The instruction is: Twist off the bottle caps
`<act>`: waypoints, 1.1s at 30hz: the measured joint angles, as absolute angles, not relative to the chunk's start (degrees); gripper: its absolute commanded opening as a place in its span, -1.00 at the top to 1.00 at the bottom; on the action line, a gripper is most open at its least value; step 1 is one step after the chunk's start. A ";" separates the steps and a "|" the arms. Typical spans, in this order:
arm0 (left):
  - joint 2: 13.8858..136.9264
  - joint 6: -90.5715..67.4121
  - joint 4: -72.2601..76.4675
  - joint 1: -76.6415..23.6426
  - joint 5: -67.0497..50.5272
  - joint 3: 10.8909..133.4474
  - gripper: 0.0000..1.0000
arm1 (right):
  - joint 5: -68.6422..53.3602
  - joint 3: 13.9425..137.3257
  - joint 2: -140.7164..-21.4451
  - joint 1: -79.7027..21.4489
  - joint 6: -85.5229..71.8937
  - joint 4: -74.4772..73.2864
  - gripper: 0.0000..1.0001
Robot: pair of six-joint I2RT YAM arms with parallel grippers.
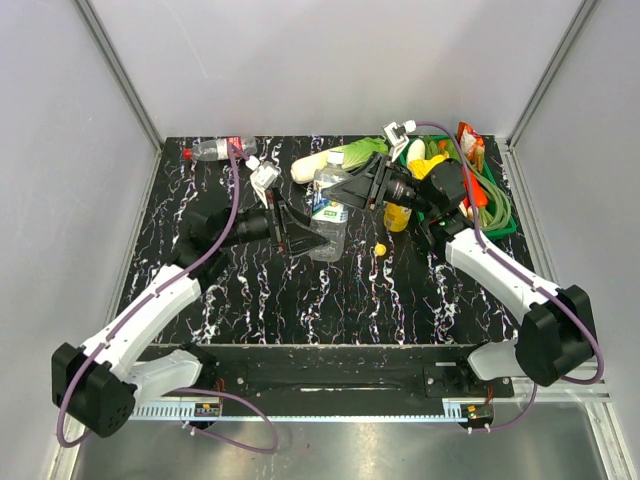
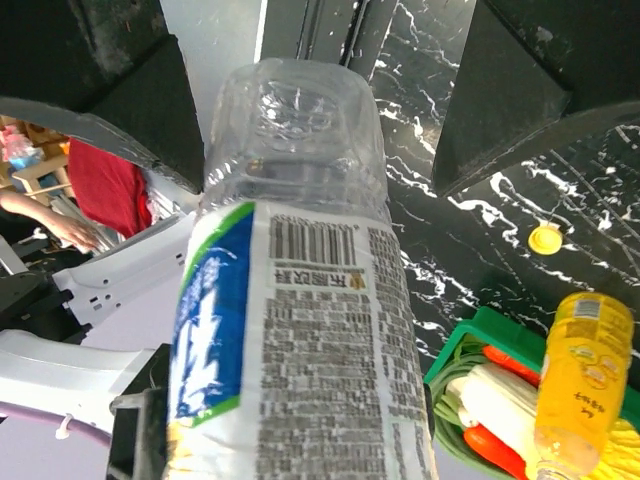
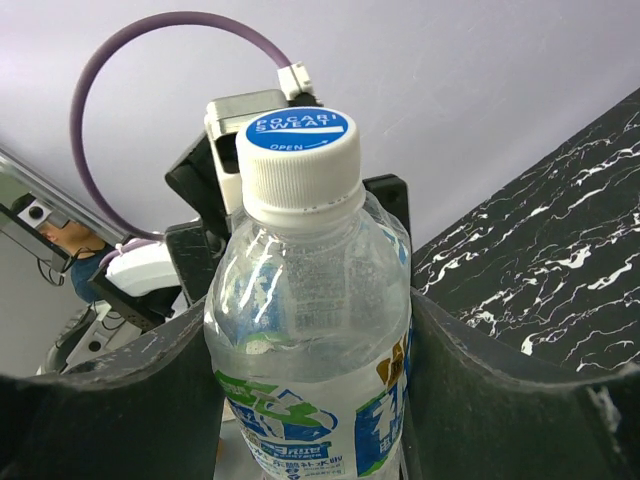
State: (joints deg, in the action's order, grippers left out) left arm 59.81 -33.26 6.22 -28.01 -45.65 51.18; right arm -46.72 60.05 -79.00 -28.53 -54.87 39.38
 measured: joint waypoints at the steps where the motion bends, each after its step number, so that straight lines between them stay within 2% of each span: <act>1: 60.75 -34.68 8.45 -28.01 -46.57 50.63 -0.98 | -46.63 59.96 -78.98 -28.53 -55.13 39.70 0.24; 7: 63.07 -39.05 15.53 -29.06 -48.36 49.76 -0.92 | -45.54 58.65 -78.67 -28.53 -55.77 40.66 0.24; 18: 64.90 -39.53 17.67 -32.67 -48.60 49.65 -0.56 | -41.41 55.99 -75.85 -28.53 -56.36 41.45 0.21; 22: 65.01 -39.48 17.67 -32.91 -48.36 49.10 -0.32 | -41.01 55.86 -75.77 -28.53 -56.73 42.19 0.16; 26: 65.12 -39.48 17.61 -32.91 -48.25 49.01 -0.17 | -40.97 55.42 -75.72 -28.53 -56.86 42.74 -0.06; 33: 64.51 -36.84 14.76 -33.10 -46.50 49.04 0.06 | -40.60 54.65 -75.37 -28.56 -56.40 42.85 -0.81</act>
